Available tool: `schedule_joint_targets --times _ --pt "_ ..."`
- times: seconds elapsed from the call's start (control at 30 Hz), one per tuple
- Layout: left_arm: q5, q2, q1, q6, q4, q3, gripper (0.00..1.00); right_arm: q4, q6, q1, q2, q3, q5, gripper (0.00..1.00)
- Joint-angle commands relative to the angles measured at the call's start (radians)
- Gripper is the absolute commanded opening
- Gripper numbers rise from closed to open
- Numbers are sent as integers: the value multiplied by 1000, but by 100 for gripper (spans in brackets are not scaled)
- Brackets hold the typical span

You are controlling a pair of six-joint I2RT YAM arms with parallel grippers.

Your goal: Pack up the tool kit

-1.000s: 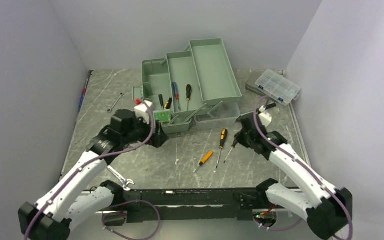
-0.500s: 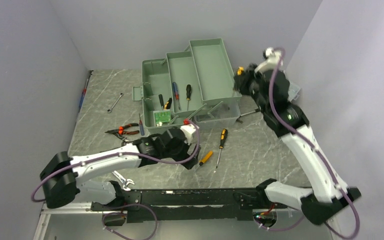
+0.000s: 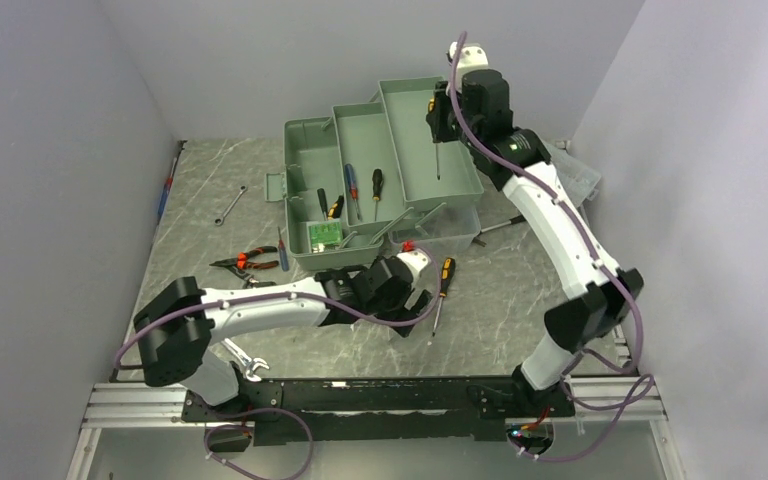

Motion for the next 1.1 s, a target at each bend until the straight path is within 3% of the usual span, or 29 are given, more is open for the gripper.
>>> schedule_joint_targets --times 0.0,0.23,0.43,0.6,0.73,0.9,1.07 --pt "-25 45 -7 13 -3 78 97 -14 -35 -35 114 164 -66 0" --pt "-8 104 -10 -2 -3 103 98 -206 41 -59 350 385 -144 2" --pt "17 123 -14 -27 15 89 97 -261 117 -88 451 447 -237 6" --pt "5 114 -15 -28 6 80 98 -284 149 -123 477 488 -307 42" --pt "-2 109 -15 -22 -3 81 98 -274 152 -140 429 501 -312 66" --pt "8 119 -14 -13 -7 97 97 -274 140 -161 315 490 -287 72" --pt "23 154 -15 1 -7 119 94 -197 134 -166 122 318 -248 74"
